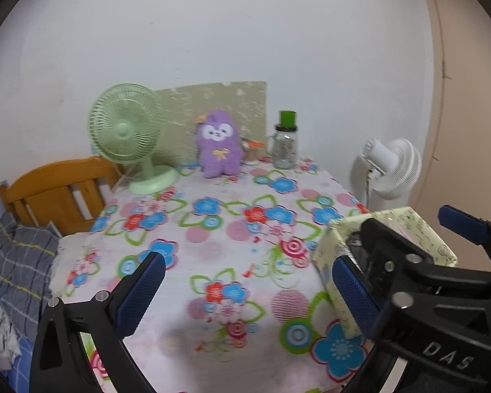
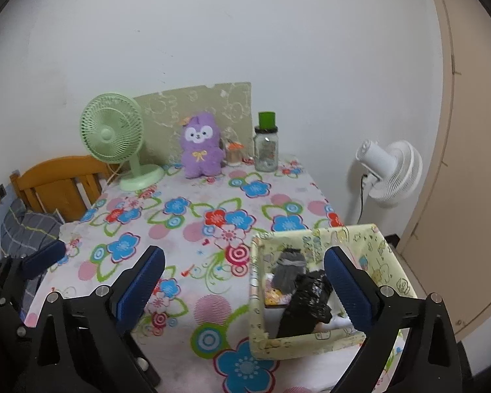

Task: Organize soft objects

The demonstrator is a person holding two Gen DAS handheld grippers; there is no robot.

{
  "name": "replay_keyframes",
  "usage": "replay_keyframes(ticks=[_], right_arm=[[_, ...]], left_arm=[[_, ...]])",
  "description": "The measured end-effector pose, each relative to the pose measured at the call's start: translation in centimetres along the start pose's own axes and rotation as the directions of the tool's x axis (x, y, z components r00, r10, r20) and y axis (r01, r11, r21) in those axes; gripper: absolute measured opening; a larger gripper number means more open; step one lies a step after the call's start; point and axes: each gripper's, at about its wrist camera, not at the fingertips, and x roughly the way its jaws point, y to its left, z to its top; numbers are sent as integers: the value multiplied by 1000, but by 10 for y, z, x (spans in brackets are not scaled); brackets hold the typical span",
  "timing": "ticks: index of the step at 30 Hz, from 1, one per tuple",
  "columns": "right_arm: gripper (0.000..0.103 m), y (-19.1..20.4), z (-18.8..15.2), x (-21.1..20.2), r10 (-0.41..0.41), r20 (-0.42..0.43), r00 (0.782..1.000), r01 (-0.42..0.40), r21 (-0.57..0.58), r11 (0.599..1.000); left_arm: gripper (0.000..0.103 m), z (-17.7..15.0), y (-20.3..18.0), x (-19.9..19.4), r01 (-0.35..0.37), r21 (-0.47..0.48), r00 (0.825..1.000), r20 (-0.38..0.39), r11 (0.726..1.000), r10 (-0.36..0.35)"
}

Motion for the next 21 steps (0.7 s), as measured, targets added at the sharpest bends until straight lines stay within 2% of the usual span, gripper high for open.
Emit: replay_keyframes(ticks=[11,21], right_arm=[[100,21,4,-26,36,55,998,-35,-16,999],[103,20,1,-49,31,106,994,-29,-19,999]], left_arm=[[103,-3,39,-34,-55,-68,997,42,996,58],[103,-8,53,-60,-91,-100,991,91,991,100]])
